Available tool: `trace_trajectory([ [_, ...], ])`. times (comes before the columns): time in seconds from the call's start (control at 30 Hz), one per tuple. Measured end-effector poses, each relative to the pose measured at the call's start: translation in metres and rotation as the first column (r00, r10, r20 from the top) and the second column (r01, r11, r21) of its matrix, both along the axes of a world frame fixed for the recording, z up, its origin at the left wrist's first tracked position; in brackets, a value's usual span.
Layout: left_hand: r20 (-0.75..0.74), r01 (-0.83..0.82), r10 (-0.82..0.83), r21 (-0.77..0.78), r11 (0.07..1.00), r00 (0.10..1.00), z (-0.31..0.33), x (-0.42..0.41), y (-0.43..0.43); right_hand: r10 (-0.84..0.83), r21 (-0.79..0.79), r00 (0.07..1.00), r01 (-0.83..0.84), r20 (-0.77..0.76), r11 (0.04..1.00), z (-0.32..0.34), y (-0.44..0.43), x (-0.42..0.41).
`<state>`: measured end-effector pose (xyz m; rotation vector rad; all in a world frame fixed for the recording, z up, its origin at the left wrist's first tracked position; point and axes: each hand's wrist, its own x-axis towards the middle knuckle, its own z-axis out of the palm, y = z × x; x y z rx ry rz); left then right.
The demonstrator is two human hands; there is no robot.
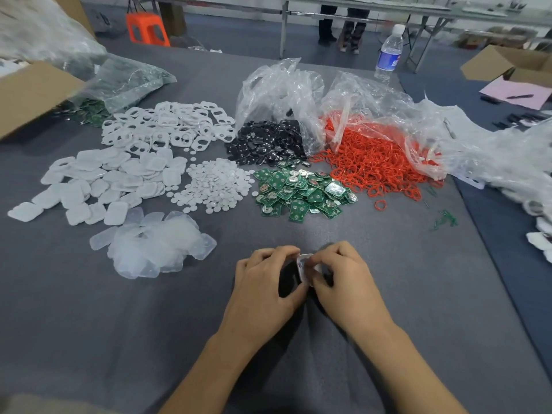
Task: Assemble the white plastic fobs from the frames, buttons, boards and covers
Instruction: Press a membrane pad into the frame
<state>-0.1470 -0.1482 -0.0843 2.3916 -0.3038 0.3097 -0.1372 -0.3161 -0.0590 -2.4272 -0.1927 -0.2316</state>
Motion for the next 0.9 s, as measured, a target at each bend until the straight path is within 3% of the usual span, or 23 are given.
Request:
trace_trajectory([
  [0.13,0.002,-0.002,0.002,0.008,1.0,1.0,-0.0013,0.0007,0.0004,0.055,-0.057,0.998,-0.057,-0.02,0.997,0.0019,0.0008,0.0032],
  [0.47,0.003,0.02,-0.02,0.0,1.0,1.0,-0.0017,0.0003,0.0015,-0.018,-0.043,0.985,0.011,-0.174,0.999,0.0068,0.0088,0.0101],
  [0.9,0.048,0.032,-0.035,0.057,0.998,0.998,-0.0039,-0.001,-0.0007,-0.126,0.039,0.99,0.128,-0.065,0.991,0.0098,0.0037,0.0008],
])
